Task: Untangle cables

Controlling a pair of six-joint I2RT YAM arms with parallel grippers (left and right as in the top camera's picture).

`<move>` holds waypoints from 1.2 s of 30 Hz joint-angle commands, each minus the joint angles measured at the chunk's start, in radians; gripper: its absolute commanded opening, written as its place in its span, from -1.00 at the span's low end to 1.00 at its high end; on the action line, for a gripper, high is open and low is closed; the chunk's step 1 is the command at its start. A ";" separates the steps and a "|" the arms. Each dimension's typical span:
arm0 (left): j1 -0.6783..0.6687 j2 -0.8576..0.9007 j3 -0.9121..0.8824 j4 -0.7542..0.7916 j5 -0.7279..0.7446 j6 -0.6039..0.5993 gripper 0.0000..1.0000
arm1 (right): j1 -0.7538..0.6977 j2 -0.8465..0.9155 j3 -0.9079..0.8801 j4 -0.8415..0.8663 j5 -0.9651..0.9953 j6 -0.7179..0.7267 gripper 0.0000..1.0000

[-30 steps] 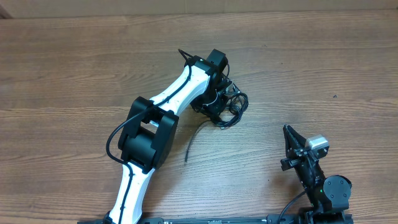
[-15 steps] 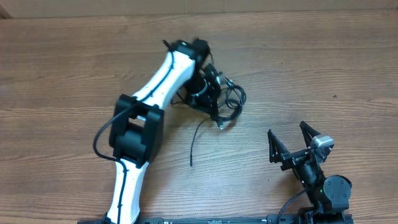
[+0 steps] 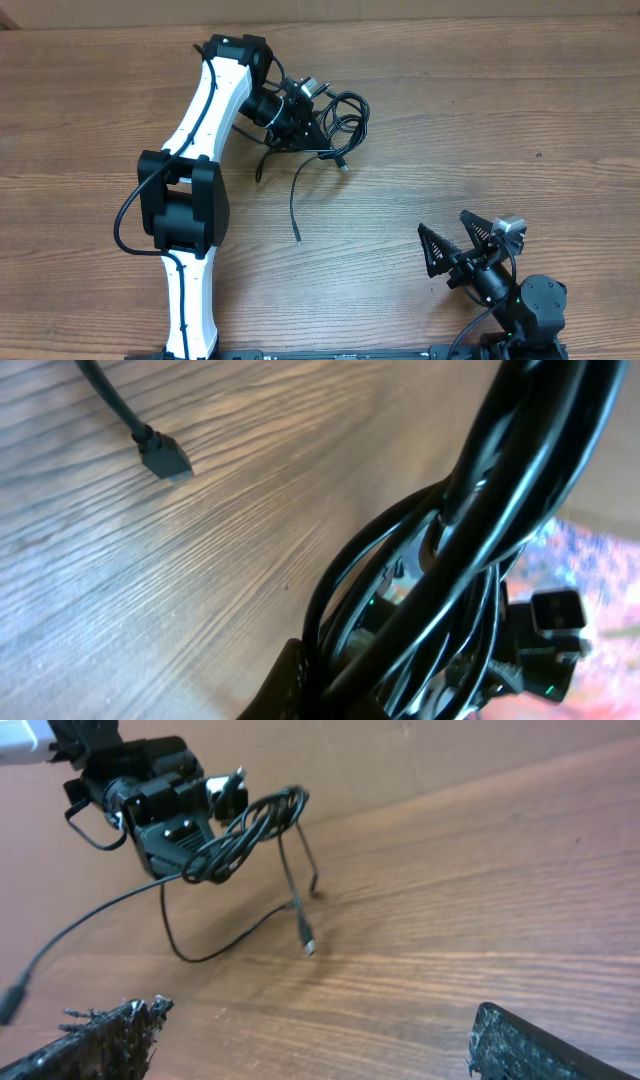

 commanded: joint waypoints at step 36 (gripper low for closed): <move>-0.065 0.005 0.023 -0.161 0.065 1.028 -0.92 | 0.005 1.125 0.644 0.200 -0.685 0.095 1.00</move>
